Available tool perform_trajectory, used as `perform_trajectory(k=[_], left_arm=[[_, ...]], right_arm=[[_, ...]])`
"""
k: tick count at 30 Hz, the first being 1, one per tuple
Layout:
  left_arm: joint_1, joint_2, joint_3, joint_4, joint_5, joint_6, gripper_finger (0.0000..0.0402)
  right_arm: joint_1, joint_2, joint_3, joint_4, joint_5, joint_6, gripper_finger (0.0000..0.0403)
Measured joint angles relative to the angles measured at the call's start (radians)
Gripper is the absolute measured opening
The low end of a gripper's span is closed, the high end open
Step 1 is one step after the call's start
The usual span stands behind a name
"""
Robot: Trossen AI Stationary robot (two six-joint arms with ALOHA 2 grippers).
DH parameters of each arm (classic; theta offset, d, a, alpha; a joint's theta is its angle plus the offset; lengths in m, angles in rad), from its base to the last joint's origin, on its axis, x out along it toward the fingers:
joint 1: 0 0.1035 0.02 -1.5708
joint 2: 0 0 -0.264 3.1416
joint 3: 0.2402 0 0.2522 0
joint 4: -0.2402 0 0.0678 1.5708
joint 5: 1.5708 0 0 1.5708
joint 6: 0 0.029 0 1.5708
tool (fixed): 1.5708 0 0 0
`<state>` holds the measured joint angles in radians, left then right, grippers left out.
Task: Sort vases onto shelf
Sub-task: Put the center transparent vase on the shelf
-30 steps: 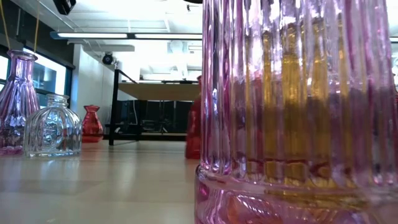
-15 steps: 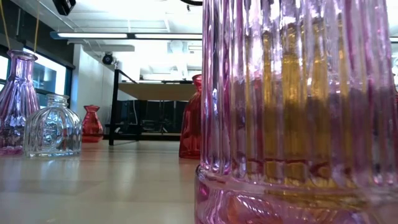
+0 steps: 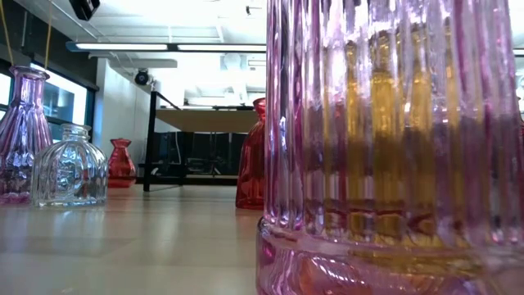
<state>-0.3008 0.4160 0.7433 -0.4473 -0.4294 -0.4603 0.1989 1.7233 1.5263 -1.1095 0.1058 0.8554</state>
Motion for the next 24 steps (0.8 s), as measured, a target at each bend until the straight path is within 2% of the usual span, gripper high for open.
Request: perform_trajectory(k=[12, 18, 24], left_arm=[[0.0, 0.0, 0.0, 0.0, 0.0, 0.0, 0.012], [0.0, 0.0, 0.0, 0.0, 0.0, 0.0, 0.012], [0.0, 0.0, 0.0, 0.0, 0.0, 0.0, 0.012]], right_arm=[[-0.097, -0.002, 0.34, -0.268, 0.124, -0.14, 0.0003], [-0.15, -0.002, 0.463, -0.293, 0.167, -0.192, 0.0003], [-0.216, -0.002, 0.525, -0.314, 0.179, -0.269, 0.0003]])
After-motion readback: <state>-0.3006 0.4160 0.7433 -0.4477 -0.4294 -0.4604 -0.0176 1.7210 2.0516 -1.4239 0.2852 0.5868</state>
